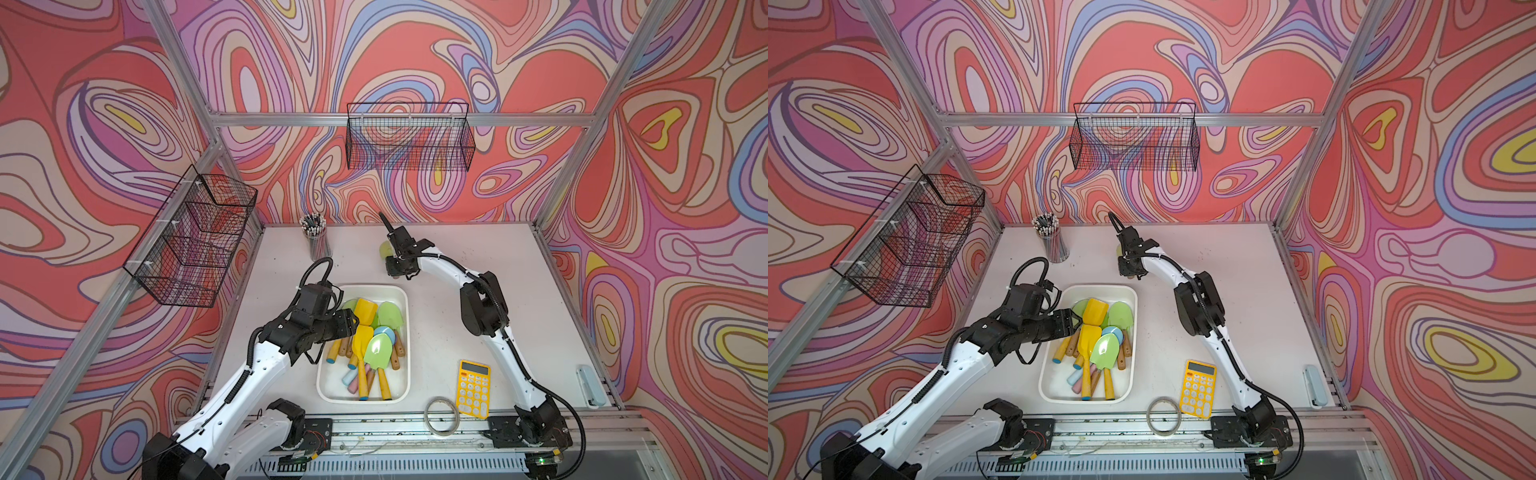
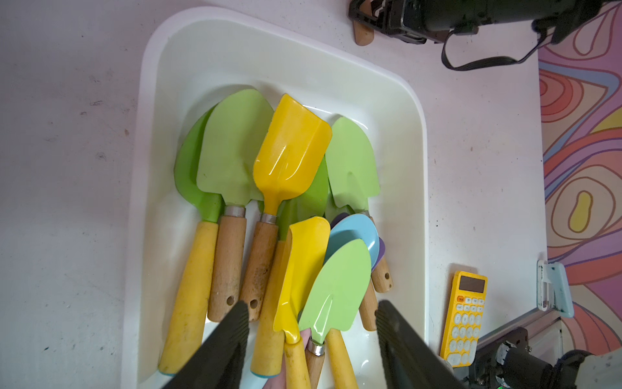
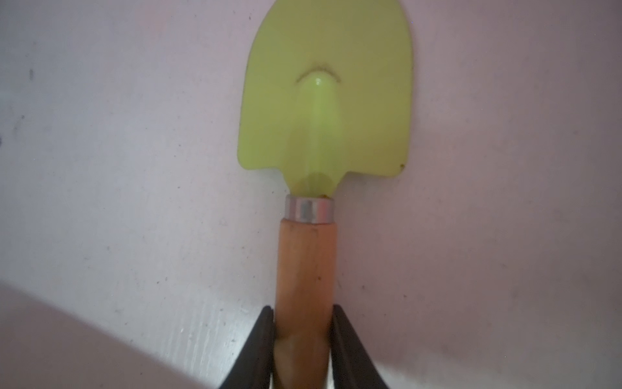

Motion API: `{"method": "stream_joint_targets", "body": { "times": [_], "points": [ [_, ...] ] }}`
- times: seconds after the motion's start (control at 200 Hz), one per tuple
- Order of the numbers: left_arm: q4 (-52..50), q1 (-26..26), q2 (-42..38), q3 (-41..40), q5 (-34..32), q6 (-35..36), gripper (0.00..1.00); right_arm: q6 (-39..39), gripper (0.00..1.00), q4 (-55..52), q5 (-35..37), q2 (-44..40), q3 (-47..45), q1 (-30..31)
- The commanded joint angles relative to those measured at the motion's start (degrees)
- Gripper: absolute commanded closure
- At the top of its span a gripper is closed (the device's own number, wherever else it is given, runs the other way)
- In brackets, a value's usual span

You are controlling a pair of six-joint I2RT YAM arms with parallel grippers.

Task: Take the shovel out of the storage box
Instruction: Place the shovel at the center of the board, then pick up the shovel from the storage box.

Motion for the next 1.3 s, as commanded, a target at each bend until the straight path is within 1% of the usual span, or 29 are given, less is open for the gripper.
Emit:
{"method": "stream_joint_targets", "body": {
  "times": [0.0,0.05,0.125,0.19,0.275,0.361,0.461,0.561,0.666,0.746,0.851,0.916,1.077,1.297],
  "points": [
    [-1.2,-0.7,0.5,0.2,-1.6,0.7,0.37,-0.1,0.7,1.0,0.2,-2.2,-1.6,-0.5],
    [-2.4,-2.2,0.9,1.0,-3.5,1.4,0.38,-0.1,0.69,2.7,0.2,-5.8,-5.0,-0.9],
    [-4.7,-5.9,1.6,2.3,-7.5,2.0,0.39,-0.3,0.63,4.9,0.8,-12.4,-9.3,-1.5],
    [-6.2,-8.8,2.1,2.8,-10.6,1.5,0.4,-0.5,0.58,5.5,1.2,-17.7,-12.0,-2.0],
    [-7.3,-12.3,2.6,2.3,-13.4,0.0,0.42,-0.5,0.56,4.8,1.6,-23.4,-14.5,-2.1],
    [-8.1,-15.9,2.7,1.2,-16.4,-1.9,0.45,0.3,0.56,5.2,0.7,-29.0,-18.8,-2.1],
    [-10.1,-19.9,3.2,0.3,-19.9,-4.9,0.52,2.0,0.57,7.5,-0.9,-36.0,-27.2,-1.9],
    [-11.6,-25.1,4.4,-0.1,-23.8,-8.5,0.6,3.5,0.6,10.1,-1.5,-42.9,-36.0,-1.1],
    [-13.1,-30.2,7.0,0.3,-27.5,-12.4,0.64,4.9,0.62,11.7,-2.2,-49.0,-43.5,0.2],
    [-15.1,-33.0,10.0,1.3,-30.6,-15.6,0.65,5.5,0.63,11.9,-2.3,-52.4,-47.8,1.2],
    [-16.0,-35.3,14.2,2.7,-32.7,-18.0,0.66,6.2,0.63,12.4,-2.9,-56.3,-52.9,1.8],
    [-15.1,-35.8,16.6,3.1,-32.7,-18.4,0.67,6.4,0.63,12.2,-3.0,-58.0,-54.9,1.8],
    [-14.7,-36.1,21.5,5.1,-33.3,-19.0,0.67,5.8,0.63,11.4,-2.5,-60.8,-58.0,1.8],
    [-15.1,-36.1,25.0,6.8,-32.5,-19.4,0.67,5.5,0.62,11.9,-2.6,-62.4,-61.0,1.8]
  ]
}}
